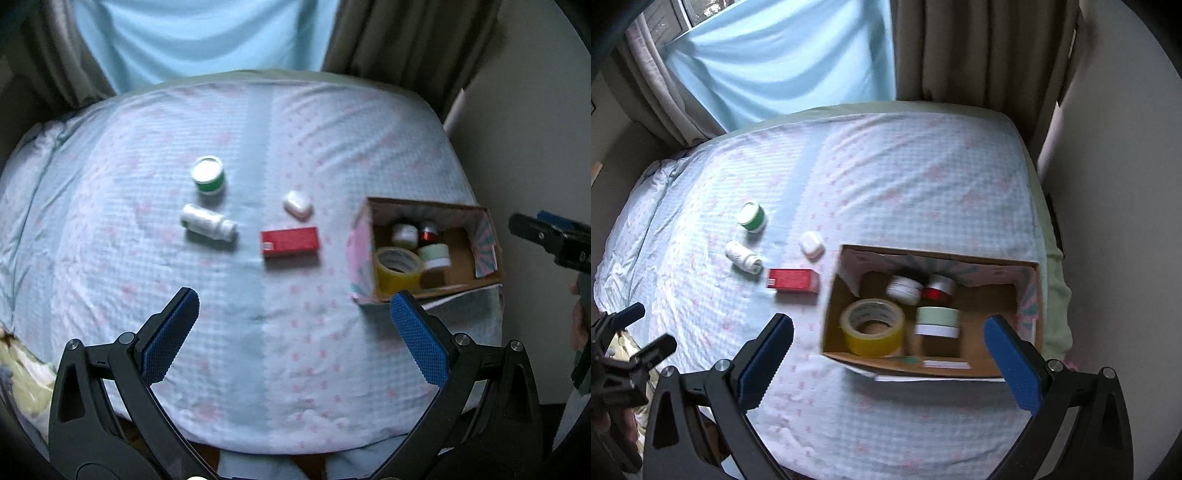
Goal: Organize rigid objects
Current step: 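Withdraw both tools from the box toward the remaining items, then grasp the green-banded white jar with left tool while right tool grasps red box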
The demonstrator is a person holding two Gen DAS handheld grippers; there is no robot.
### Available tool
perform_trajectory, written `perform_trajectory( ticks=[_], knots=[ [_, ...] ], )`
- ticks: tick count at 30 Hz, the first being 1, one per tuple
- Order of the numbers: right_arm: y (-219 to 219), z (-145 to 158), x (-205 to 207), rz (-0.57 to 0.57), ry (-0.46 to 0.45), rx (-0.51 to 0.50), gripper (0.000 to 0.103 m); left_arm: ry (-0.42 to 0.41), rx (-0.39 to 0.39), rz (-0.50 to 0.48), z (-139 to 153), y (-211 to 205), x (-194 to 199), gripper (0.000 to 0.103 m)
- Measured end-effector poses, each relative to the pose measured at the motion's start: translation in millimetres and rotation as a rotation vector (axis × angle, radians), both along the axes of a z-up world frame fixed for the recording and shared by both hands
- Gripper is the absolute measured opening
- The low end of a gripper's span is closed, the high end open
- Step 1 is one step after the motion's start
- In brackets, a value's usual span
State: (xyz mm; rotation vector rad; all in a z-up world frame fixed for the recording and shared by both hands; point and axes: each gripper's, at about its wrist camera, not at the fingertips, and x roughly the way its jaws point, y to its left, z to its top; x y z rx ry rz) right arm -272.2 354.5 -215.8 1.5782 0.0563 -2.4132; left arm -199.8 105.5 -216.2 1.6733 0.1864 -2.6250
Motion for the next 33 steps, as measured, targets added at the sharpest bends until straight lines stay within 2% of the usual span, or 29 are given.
perform_trajectory(
  ticks=[8,12,18,25,33],
  knots=[
    [-82.6,2.6,26.1,-0.086,-0.031,-0.019,0.103,0.034,0.038,-0.027,8.3,-93.1,-3.8,0.103],
    [-123.4,-4.7,29.2,-0.168,-0.073,-0.046,0.103,0.060,0.008,-0.080,10.7,-130.7,-15.5,0.103],
    [-169.3,-17.5,23.4,-0.326,-0.127,-0.130,0.103,0.038,0.014,-0.154,-2.2,-180.9,-46.6,0.103],
    [-192.8,-44.6,7.6,-0.523,-0.176,-0.244,0.103,-0.011,-0.007,-0.236,-37.6,-202.7,-94.6,0.103],
    [-188.8,-113.9,-24.1,-0.813,-0.269,-0.355,0.103,-0.084,-0.001,-0.256,-96.6,-205.5,-161.8,0.103]
  ],
)
